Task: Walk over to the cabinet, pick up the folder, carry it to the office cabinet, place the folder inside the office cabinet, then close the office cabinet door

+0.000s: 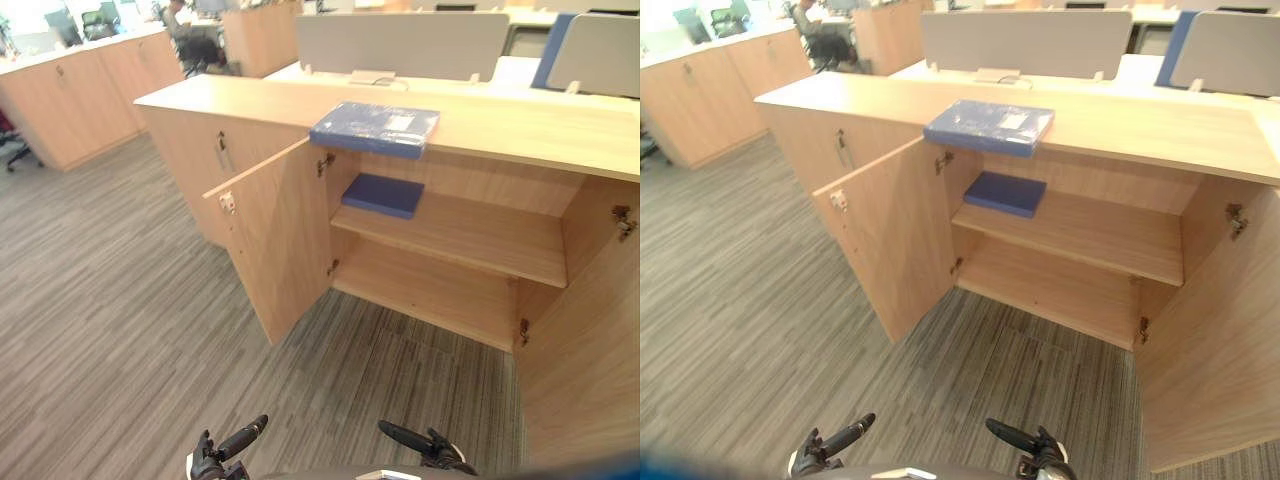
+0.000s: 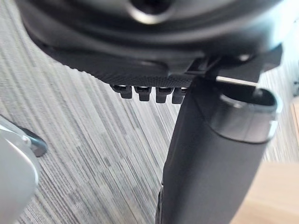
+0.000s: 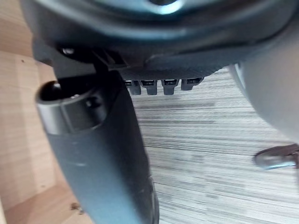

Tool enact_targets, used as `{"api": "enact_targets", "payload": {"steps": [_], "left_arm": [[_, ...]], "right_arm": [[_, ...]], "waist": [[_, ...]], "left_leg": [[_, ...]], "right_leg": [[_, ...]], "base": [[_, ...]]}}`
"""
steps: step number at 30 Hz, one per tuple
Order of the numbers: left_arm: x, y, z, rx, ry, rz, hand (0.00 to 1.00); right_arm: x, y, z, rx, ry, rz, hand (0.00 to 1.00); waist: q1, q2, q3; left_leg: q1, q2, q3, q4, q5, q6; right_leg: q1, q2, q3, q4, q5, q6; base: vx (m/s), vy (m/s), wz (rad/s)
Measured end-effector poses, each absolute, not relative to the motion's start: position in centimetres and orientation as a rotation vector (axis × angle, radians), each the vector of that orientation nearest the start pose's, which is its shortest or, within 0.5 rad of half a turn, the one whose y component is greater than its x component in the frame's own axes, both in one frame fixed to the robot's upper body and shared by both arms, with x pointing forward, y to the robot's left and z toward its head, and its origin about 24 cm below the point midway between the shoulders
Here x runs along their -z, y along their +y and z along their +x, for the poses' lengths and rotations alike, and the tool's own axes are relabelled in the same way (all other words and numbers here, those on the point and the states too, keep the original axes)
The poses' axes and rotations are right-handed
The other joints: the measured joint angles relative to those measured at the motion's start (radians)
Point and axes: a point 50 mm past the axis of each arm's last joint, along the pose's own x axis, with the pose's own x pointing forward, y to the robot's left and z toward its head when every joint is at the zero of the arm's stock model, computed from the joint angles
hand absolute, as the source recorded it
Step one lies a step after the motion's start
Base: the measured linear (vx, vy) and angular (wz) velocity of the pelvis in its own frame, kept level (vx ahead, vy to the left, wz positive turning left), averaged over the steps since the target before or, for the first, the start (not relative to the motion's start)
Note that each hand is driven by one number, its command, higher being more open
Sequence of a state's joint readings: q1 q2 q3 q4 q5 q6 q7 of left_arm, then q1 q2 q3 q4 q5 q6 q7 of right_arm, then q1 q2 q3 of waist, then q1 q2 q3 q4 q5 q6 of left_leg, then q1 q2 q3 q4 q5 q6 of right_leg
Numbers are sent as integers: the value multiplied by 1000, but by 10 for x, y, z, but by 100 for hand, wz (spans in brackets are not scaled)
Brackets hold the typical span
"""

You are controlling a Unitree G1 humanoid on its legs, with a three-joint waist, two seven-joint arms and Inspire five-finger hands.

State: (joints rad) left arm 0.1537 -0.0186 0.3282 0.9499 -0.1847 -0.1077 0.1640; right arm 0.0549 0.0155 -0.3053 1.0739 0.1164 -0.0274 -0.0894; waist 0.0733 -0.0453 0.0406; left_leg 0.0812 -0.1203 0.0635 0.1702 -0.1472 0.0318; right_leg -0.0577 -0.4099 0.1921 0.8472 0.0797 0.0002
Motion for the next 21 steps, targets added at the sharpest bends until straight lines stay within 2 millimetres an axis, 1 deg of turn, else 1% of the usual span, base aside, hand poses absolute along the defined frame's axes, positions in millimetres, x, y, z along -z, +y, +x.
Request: {"api": "enact_targets", "payload": {"steps": [1, 2, 3, 4, 5, 6, 7, 8, 9, 10, 11, 12, 13, 14, 15, 16, 17, 18, 19, 20, 21], "left_arm": [[155, 204, 87, -588, 973, -212, 100], [155, 204, 91, -557, 974, -180, 100], [154, 202, 94, -532, 973, -163, 100], [153, 198, 101, -461, 969, -114, 100], [151, 193, 110, -400, 958, -78, 100], [150, 191, 115, -380, 945, -73, 100], [146, 186, 123, -355, 909, -71, 100], [144, 174, 129, -338, 894, -100, 100], [143, 166, 132, -326, 886, -120, 100], [141, 156, 138, -282, 864, -125, 100], [140, 154, 140, -259, 857, -121, 100], [139, 150, 142, -233, 850, -112, 100], [139, 148, 142, -212, 852, -100, 100], [139, 147, 142, -205, 854, -99, 100], [142, 146, 137, -195, 872, -102, 100], [146, 146, 128, -195, 906, -109, 100], [147, 146, 127, -195, 914, -110, 100], [147, 147, 126, -203, 916, -136, 100], [148, 148, 126, -209, 916, -173, 100], [147, 150, 126, -217, 912, -197, 100], [147, 151, 127, -225, 908, -212, 100]], "right_arm": [[162, -186, 101, 437, 1059, 234, 100], [160, -184, 106, 432, 1036, 239, 100], [160, -183, 107, 432, 1026, 240, 100], [159, -181, 110, 427, 1010, 243, 100], [157, -180, 112, 422, 998, 246, 100], [157, -179, 114, 417, 997, 245, 100], [157, -176, 115, 399, 998, 238, 100], [155, -178, 118, 396, 985, 230, 100], [155, -182, 118, 404, 982, 222, 100], [154, -186, 121, 407, 977, 210, 100], [153, -186, 122, 405, 979, 207, 100], [153, -187, 122, 400, 988, 201, 100], [154, -188, 120, 395, 999, 186, 100], [155, -188, 118, 391, 1008, 174, 100], [156, -189, 113, 388, 1025, 162, 100], [158, -189, 105, 392, 1045, 161, 100], [159, -189, 103, 390, 1049, 155, 100], [159, -188, 101, 388, 1054, 154, 100], [160, -187, 99, 382, 1059, 155, 100], [160, -186, 98, 377, 1062, 161, 100], [160, -187, 99, 373, 1060, 162, 100]], "waist": [[-18, -7, 12], [-30, -7, 17], [-31, -4, 19], [-32, 0, 32], [-40, 6, 46], [-42, 6, 52], [-46, -7, 65], [-58, 5, 83], [-64, 22, 83], [-68, 35, 91], [-69, 36, 92], [-75, 34, 93], [-78, 32, 94], [-79, 34, 95], [-80, 32, 99], [-82, 25, 93], [-84, 24, 91], [-84, 26, 87], [-84, 27, 77], [-84, 40, 78], [-85, 37, 74]], "left_leg": [[37, -1, -2, -17, -3, 5], [59, 16, -6, -30, -4, 5], [71, 30, -7, -42, -4, 5], [95, 58, -11, -60, -5, 5], [108, 81, -25, -64, -14, -5], [112, 88, -28, -65, -21, -7], [116, 87, -31, -63, -35, -24], [142, 104, -52, -61, -50, -36], [144, 118, -55, -65, -51, -38], [151, 137, -52, -70, -47, -60], [154, 148, -49, -78, -43, -70], [157, 169, -41, -91, -41, -79], [164, 190, -37, -103, -41, -81], [170, 200, -35, -105, -40, -84], [182, 222, -28, -101, -39, -88], [182, 240, -16, -76, -38, -92], [174, 247, -15, -55, -40, -95], [155, 264, -14, 8, -50, -111], [118, 286, -14, 103, -67, -136], [69, 306, -18, 232, -81, -159], [35, 315, -25, 325, -84, -163]], "right_leg": [[-47, -20, -67, 104, -98, -4], [-92, -2, -144, 154, -198, 2], [-104, 19, -183, 147, -238, 10], [-117, 73, -251, 86, -310, 41], [-112, 120, -313, -28, -347, 66], [-109, 138, -336, -99, -350, 73], [-101, 153, -365, -261, -346, 72], [-59, 174, -395, -290, -352, 68], [-49, 189, -408, -303, -353, 67], [-51, 210, -413, -302, -362, 52], [-55, 221, -414, -301, -364, 45], [-60, 246, -416, -305, -372, 31], [-54, 272, -418, -317, -378, 22], [-46, 283, -422, -328, -379, 19], [-20, 309, -428, -357, -381, 14], [9, 331, -431, -393, -378, 7], [22, 339, -433, -413, -374, 2], [55, 361, -436, -464, -359, -5], [91, 384, -437, -518, -346, -10], [128, 404, -435, -560, -337, -15], [145, 414, -433, -576, -335, -18]], "base": [[42, 37, -5], [50, -1, -6], [23, -108, -4], [42, -190, 7], [43, -201, 11], [18, -232, 15], [21, -247, 13], [37, -239, 16], [93, -219, 16], [89, -153, 2], [100, -191, -13], [93, -193, -20], [92, -187, -17], [124, -196, -13], [160, -166, -11], [183, -163, -8], [205, -137, -6], [229, -143, -2], [291, -166, -5], [252, -120, -6], [238, -89, -11]]}}
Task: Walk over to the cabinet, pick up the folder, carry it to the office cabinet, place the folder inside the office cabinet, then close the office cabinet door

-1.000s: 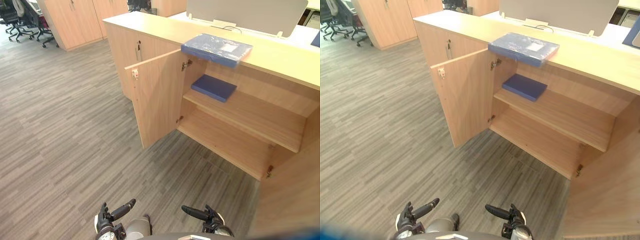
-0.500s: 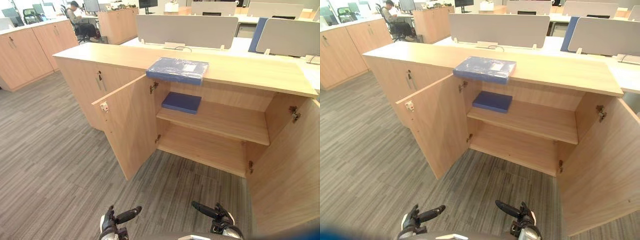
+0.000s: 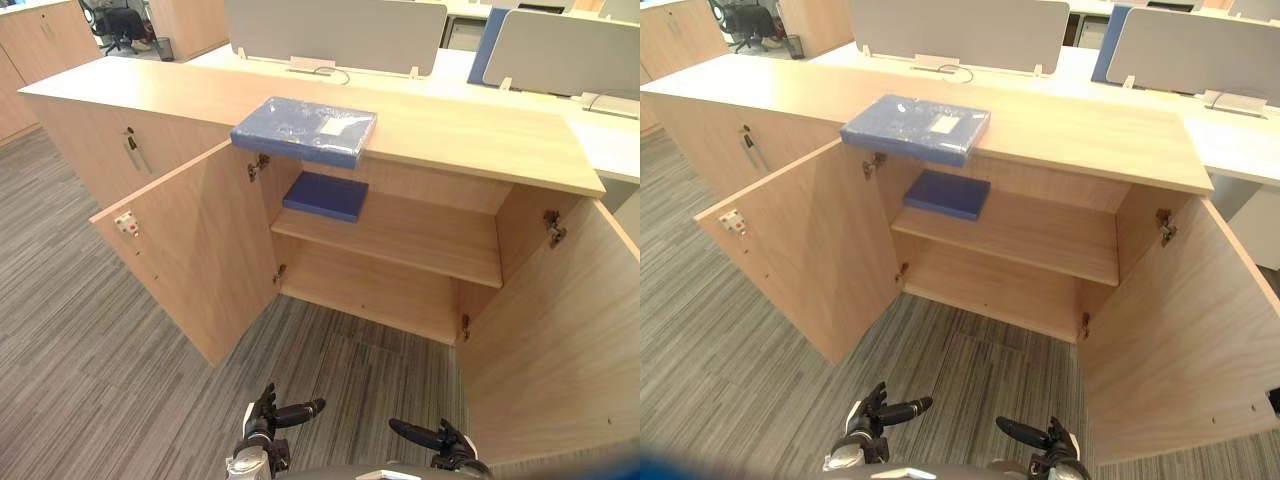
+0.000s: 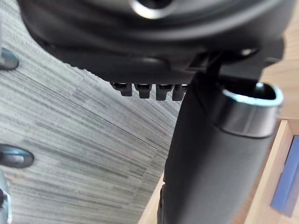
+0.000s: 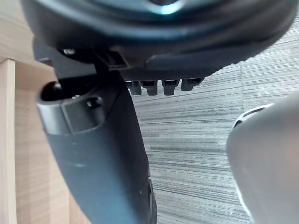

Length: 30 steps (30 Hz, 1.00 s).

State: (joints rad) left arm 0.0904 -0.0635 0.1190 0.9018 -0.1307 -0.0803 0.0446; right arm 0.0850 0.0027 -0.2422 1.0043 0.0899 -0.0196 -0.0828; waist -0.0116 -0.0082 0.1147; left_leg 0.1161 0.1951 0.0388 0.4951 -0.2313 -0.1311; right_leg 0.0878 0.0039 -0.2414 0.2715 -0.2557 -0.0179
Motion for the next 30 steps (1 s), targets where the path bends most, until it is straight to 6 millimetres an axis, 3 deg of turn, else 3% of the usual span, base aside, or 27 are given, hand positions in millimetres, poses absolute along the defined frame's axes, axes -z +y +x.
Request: {"api": "enact_targets", "payload": {"steps": [1, 2, 3, 4, 5, 6, 8, 10, 11, 12, 13, 15, 16, 20, 22, 24, 25, 26, 28, 29, 30], "left_arm": [[147, 153, 126, -245, 906, -242, 100], [147, 157, 126, -274, 903, -263, 100], [147, 159, 125, -294, 903, -275, 100], [147, 162, 125, -317, 899, -282, 100], [146, 168, 125, -362, 889, -294, 100], [146, 170, 125, -372, 885, -295, 100], [142, 175, 129, -394, 856, -293, 100], [141, 178, 131, -401, 841, -283, 100], [140, 178, 131, -407, 839, -281, 100], [141, 176, 130, -409, 845, -284, 100], [141, 179, 131, -408, 848, -278, 100], [139, 185, 133, -425, 832, -269, 100], [140, 188, 132, -429, 836, -264, 100], [146, 190, 123, -436, 885, -255, 100], [150, 183, 117, -430, 915, -274, 100], [151, 178, 113, -438, 921, -313, 100], [151, 181, 112, -448, 917, -323, 100], [151, 184, 111, -466, 913, -349, 100], [151, 187, 108, -495, 907, -378, 100], [150, 190, 109, -531, 884, -427, 100], [150, 190, 109, -545, 877, -450, 100]], "right_arm": [[160, -190, 96, 371, 1059, 157, 100], [159, -196, 97, 382, 1052, 153, 100], [159, -198, 96, 389, 1053, 155, 100], [159, -200, 95, 395, 1058, 154, 100], [159, -198, 95, 377, 1069, 139, 100], [160, -197, 95, 369, 1072, 137, 100], [160, -195, 96, 361, 1082, 137, 100], [161, -193, 96, 355, 1089, 138, 100], [161, -192, 97, 343, 1085, 126, 100], [160, -193, 98, 340, 1081, 118, 100], [160, -189, 99, 341, 1082, 129, 100], [162, -173, 99, 329, 1088, 167, 100], [162, -167, 101, 314, 1087, 182, 100], [160, -159, 109, 297, 1064, 198, 100], [159, -164, 112, 290, 1052, 189, 100], [157, -173, 115, 294, 1033, 171, 100], [156, -174, 117, 291, 1025, 170, 100], [156, -172, 117, 282, 1026, 166, 100], [156, -168, 118, 246, 1028, 146, 100], [155, -163, 120, 212, 1024, 129, 100], [155, -161, 121, 204, 1023, 130, 100]], "waist": [[0, 24, -7], [0, 47, -6], [1, 53, -6], [5, 60, -3], [12, 57, 0], [16, 53, 2], [37, 39, 11], [62, 26, 16], [62, 31, 13], [62, 41, 10], [57, 16, 10], [57, -32, 1], [59, -43, -7], [61, -30, -20], [64, 6, -28], [69, 29, -22], [70, 15, -14], [69, 10, -11], [70, 6, -11], [70, 3, -9], [70, 1, -8]], "left_leg": [[-82, 23, -29, 187, 15, -6], [-160, 42, -67, 373, 81, -37], [-201, 48, -81, 457, 121, -58], [-249, 51, -83, 573, 108, -47], [-310, 42, -52, 657, 62, -17], [-329, 38, -34, 655, 44, -2], [-366, 19, 8, 547, -10, 33], [-363, -26, -1, 267, -14, 57], [-351, -43, -32, 69, 49, 92], [-339, -47, -58, -29, 129, 114], [-325, -76, -84, -58, 140, 32], [-313, -116, -74, -95, 143, 39], [-303, -126, -67, -114, 145, 41], [-208, -147, -13, -230, 172, 72], [-169, -166, 31, -283, 186, 91], [-125, -189, 58, -318, 191, 99], [-90, -218, 76, -339, 187, 107], [-59, -237, 87, -355, 180, 120], [-42, -236, 92, -373, 177, 127], [-34, -224, 84, -392, 177, 134], [-37, -215, 80, -391, 177, 133]], "right_leg": [[28, 25, 4, -22, 1, -4], [66, 49, 16, -48, 1, -16], [88, 55, 25, -60, 2, -21], [117, 57, 43, -72, 0, -26], [164, 41, 75, -103, -1, -26], [180, 32, 87, -113, -1, -26], [206, -5, 135, -126, 0, -24], [213, -52, 171, -116, 0, -2], [218, -63, 184, -116, -6, 33], [221, -61, 190, -115, -13, 49], [230, -88, 190, -114, -34, 83], [211, -131, 190, -105, -17, 97], [209, -143, 192, -102, 7, 102], [203, -186, 215, -76, 67, 133], [140, -215, 263, 28, 69, 137], [28, -241, 316, 243, 69, 137], [-40, -267, 343, 404, 77, 127], [-81, -303, 342, 513, 88, 90], [-87, -319, 292, 498, 47, 82], [-88, -298, 241, 428, -22, 97], [-88, -276, 238, 386, -40, 103]], "base": [[234, -34, -20], [232, -5, -25], [261, 44, -36], [330, 111, -54], [281, 99, -60], [269, 141, -57], [227, 169, -72], [322, 264, -91], [303, 260, -61], [317, 289, -41], [237, 194, -11], [261, 207, 2], [201, 193, -1], [134, 144, -31], [58, 147, -50], [32, 134, -55], [25, 146, -45], [16, 143, -29], [-2, 55, -18], [-14, -20, -10], [-21, -60, 3]]}}
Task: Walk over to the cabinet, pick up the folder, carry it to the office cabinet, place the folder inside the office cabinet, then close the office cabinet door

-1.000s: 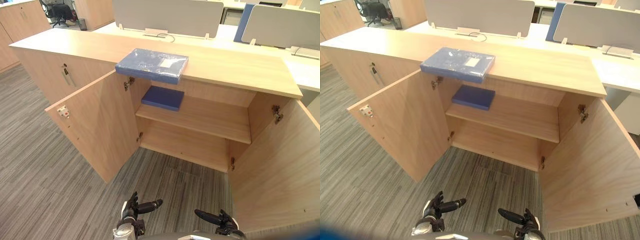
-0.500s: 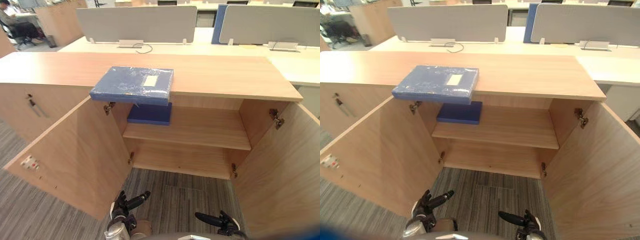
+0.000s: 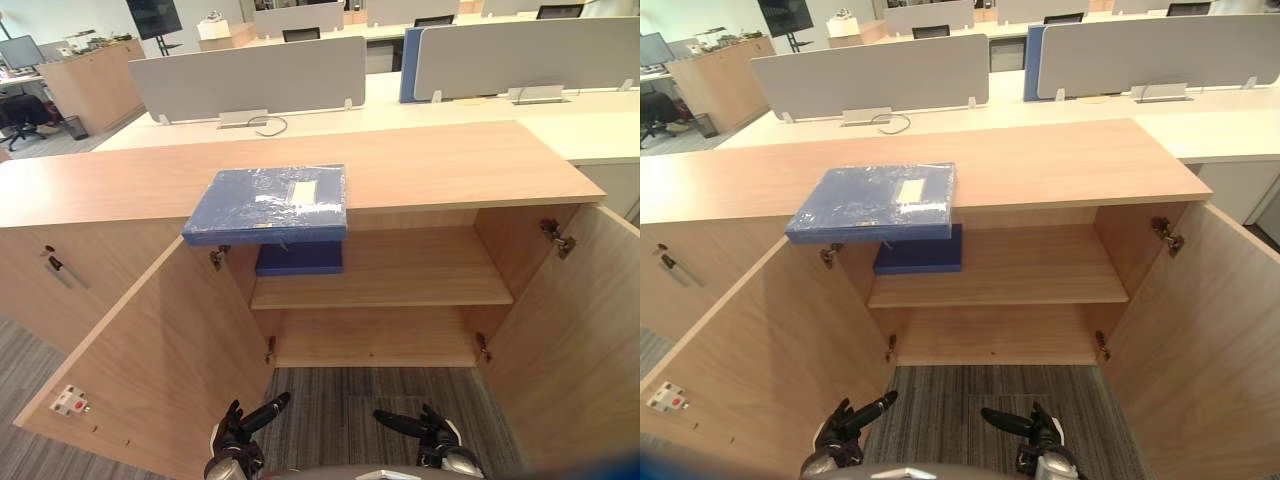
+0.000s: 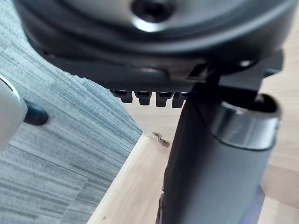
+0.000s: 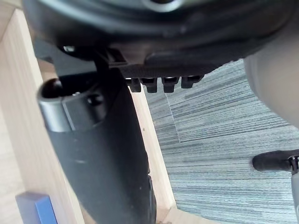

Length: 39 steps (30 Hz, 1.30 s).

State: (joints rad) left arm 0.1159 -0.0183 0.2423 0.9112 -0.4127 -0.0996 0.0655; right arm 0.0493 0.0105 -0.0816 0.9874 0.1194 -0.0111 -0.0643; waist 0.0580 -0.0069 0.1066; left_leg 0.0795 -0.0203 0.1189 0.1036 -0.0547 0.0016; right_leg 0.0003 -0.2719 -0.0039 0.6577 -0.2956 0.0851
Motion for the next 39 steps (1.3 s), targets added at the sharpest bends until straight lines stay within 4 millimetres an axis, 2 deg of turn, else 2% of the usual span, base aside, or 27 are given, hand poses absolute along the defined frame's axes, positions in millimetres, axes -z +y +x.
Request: {"api": "enact_targets", "payload": {"steps": [1, 2, 3, 5, 8, 12, 17, 20, 22, 24, 27, 34, 39], "left_arm": [[149, 191, 108, -562, 866, -476, 100], [144, 195, 108, -612, 808, -565, 100], [143, 195, 109, -616, 799, -577, 100], [135, 186, 111, -631, 728, -690, 100], [128, 183, 118, -611, 676, -745, 100], [104, 179, 137, -538, 548, -799, 100], [71, 181, 154, -442, 402, -734, 100], [59, 184, 156, -409, 360, -634, 100], [53, 187, 153, -392, 369, -504, 100], [47, 189, 148, -394, 375, -409, 100], [35, 204, 140, -445, 367, -212, 100], [-6, 244, 116, -710, 301, 196, 100], [-43, 255, 115, -893, 172, 476, 100]], "right_arm": [[155, -159, 121, 192, 1022, 125, 100], [156, -151, 119, 176, 1028, 127, 100], [156, -151, 118, 180, 1031, 130, 100], [156, -158, 118, 208, 1032, 115, 100], [157, -157, 116, 199, 1039, 108, 100], [158, -155, 113, 187, 1055, 104, 100], [158, -156, 110, 186, 1055, 105, 100], [158, -156, 107, 187, 1061, 112, 100], [159, -156, 106, 196, 1070, 130, 100], [160, -153, 104, 199, 1078, 143, 100], [159, -148, 103, 192, 1079, 159, 100], [160, -140, 96, 173, 1097, 153, 100], [163, -136, 90, 144, 1128, 130, 100]], "waist": [[-1, -2, 0], [-9, -43, -6], [-7, -45, -7], [-4, -23, -5], [5, -22, -8], [17, -45, -9], [19, -43, -14], [31, -31, -22], [39, -29, -25], [44, -32, -28], [48, -42, -36], [69, -46, -56], [94, -61, -68]], "left_leg": [[-4, 8, -8, 1, 0, -6], [-18, 11, -39, 5, 7, -34], [-19, 12, -42, 2, 8, -37], [-26, 48, -78, -37, 44, -76], [-20, 87, -96, -65, 52, -95], [-8, 116, -99, -89, 53, -99], [22, 119, -94, -100, 51, -101], [21, 121, -96, -100, 51, -101], [21, 122, -102, -98, 51, -101], [18, 124, -108, -89, 50, -101], [0, 125, -122, -64, 50, -102], [-11, 126, -156, -59, 28, -115], [-15, 114, -160, -67, 31, -105]], "right_leg": [[3, 26, 4, -55, -11, 1], [48, 64, -14, -214, -33, 10], [59, 64, -17, -239, -41, 16], [83, 108, -64, -310, -22, -4], [120, 155, -87, -387, 14, -21], [165, 188, -100, -471, 51, -30], [198, 190, -99, -490, 71, -31], [199, 191, -100, -490, 76, -32], [209, 191, -108, -493, 76, -31], [215, 193, -113, -500, 82, -28], [218, 196, -126, -501, 84, -27], [229, 202, -137, -515, 84, -27], [237, 191, -138, -529, 84, -26]], "base": [[-3, -172, 37], [3, -151, 37], [50, -232, 48], [69, -219, 38], [58, -162, 19], [78, -89, 3], [60, -8, -1], [31, -14, 4], [12, -27, 13], [-14, -32, 15], [-29, -37, 16], [-59, -3, 9], [-99, 23, 1]]}}
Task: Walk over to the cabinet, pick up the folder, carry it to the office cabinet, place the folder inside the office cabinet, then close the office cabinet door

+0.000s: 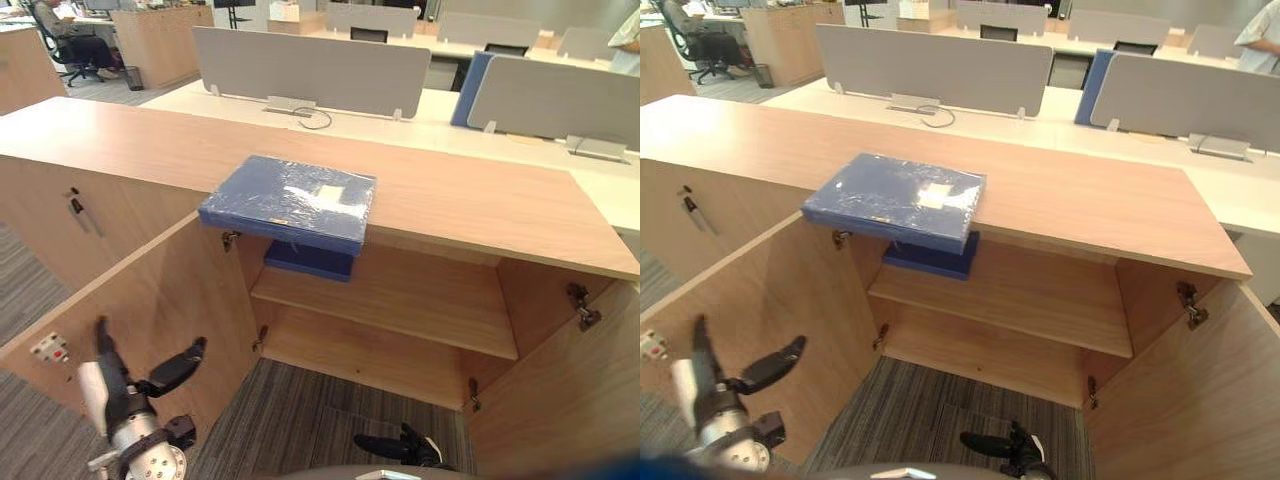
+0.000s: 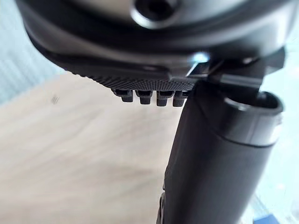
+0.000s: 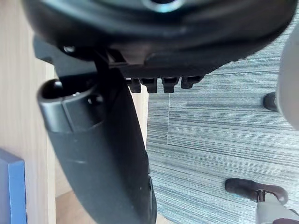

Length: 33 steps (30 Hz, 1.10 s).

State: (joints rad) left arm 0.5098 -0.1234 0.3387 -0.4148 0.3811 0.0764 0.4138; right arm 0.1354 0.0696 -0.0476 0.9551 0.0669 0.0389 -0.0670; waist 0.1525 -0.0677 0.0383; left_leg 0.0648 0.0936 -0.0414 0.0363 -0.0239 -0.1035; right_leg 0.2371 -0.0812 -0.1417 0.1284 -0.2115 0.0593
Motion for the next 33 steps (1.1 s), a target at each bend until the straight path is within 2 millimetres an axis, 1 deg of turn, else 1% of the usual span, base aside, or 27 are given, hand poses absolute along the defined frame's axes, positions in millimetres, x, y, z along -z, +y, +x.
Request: {"api": "enact_targets", "payload": {"steps": [2, 4, 5, 6, 8, 9, 11, 13, 15, 17, 20, 23, 25, 28, 33], "left_arm": [[-65, 247, 123, -920, 55, 586, 100], [-83, 237, 134, -912, -60, 641, 100], [-99, 227, 144, -897, -168, 683, 100], [-104, 223, 147, -892, -208, 695, 100], [-125, 211, 157, -876, -351, 725, 100], [-127, 210, 158, -874, -363, 730, 100], [-137, 203, 165, -849, -452, 764, 100], [-141, 200, 171, -821, -494, 804, 100], [-140, 199, 179, -785, -509, 843, 100], [-136, 195, 187, -742, -506, 865, 100], [-124, 192, 196, -642, -466, 920, 100], [-113, 191, 206, -555, -437, 969, 100], [-108, 191, 214, -489, -421, 1010, 100], [-105, 191, 219, -427, -425, 1048, 100], [-102, 187, 227, -301, -457, 1117, 100]], "right_arm": [[163, -136, 91, 133, 1121, 102, 100], [162, -137, 91, 140, 1111, 99, 100], [163, -137, 91, 139, 1112, 97, 100], [163, -136, 90, 137, 1115, 96, 100], [164, -135, 89, 129, 1113, 92, 100], [164, -135, 89, 128, 1112, 91, 100], [163, -133, 89, 114, 1103, 83, 100], [163, -132, 91, 108, 1099, 83, 100], [164, -132, 90, 106, 1107, 81, 100], [165, -131, 92, 102, 1110, 78, 100], [165, -132, 93, 98, 1106, 75, 100], [165, -136, 94, 94, 1100, 55, 100], [165, -141, 94, 96, 1099, 44, 100], [165, -145, 94, 101, 1099, 35, 100], [165, -148, 94, 97, 1098, 27, 100]], "waist": [[-1, 4, -3], [-6, 10, -11], [-11, 13, -25], [-11, 14, -34], [-18, 16, -44], [-19, 16, -45], [-25, 18, -52], [-25, 20, -53], [-27, 23, -59], [-36, 26, -60], [-48, 35, -66], [-48, 50, -67], [-49, 65, -68], [-52, 78, -74], [-55, 82, -75]], "left_leg": [[3, -9, -6, -20, 12, -5], [4, -12, -17, -44, 32, -3], [4, -12, -23, -61, 50, -4], [3, -12, -22, -68, 60, -1], [3, -10, -18, -73, 68, -6], [3, -10, -18, -73, 68, -6], [1, -1, 3, -74, 66, -9], [-2, 5, 14, -73, 66, -11], [-5, 10, 30, -72, 66, -11], [-5, 11, 32, -70, 66, -12], [-4, 14, 42, -70, 65, -13], [-2, 19, 60, -70, 63, -14], [-1, 23, 69, -70, 63, -14], [-1, 27, 83, -71, 62, -14], [2, 35, 98, -72, 62, -15]], "right_leg": [[8, -5, -5, -23, 0, 0], [7, -5, -16, -31, 0, 0], [-2, -3, -22, -31, 0, 0], [-9, -1, -20, -30, 0, 1], [-14, 2, -16, -28, 1, 1], [-14, 2, -15, -28, 1, 1], [-27, 8, 6, -29, 3, -2], [-37, 13, 20, -30, 6, -7], [-46, 16, 33, -29, 8, -9], [-47, 18, 39, -29, 8, -10], [-55, 19, 52, -25, 9, -11], [-65, 23, 71, -19, 12, -15], [-72, 25, 83, -15, 12, -16], [-81, 29, 98, -13, 14, -19], [-88, 38, 117, -12, 19, -27]], "base": [[-112, 1, 8], [-83, -15, 18], [-44, -15, 15], [-26, -7, 7], [-1, 4, -4], [-3, -1, -7], [6, 2, -20], [14, -7, -24], [11, -17, -19], [10, -15, -8], [5, -9, -12], [-14, 0, -17], [-42, -6, -11], [-30, -7, -16], [-20, -13, -11]]}}
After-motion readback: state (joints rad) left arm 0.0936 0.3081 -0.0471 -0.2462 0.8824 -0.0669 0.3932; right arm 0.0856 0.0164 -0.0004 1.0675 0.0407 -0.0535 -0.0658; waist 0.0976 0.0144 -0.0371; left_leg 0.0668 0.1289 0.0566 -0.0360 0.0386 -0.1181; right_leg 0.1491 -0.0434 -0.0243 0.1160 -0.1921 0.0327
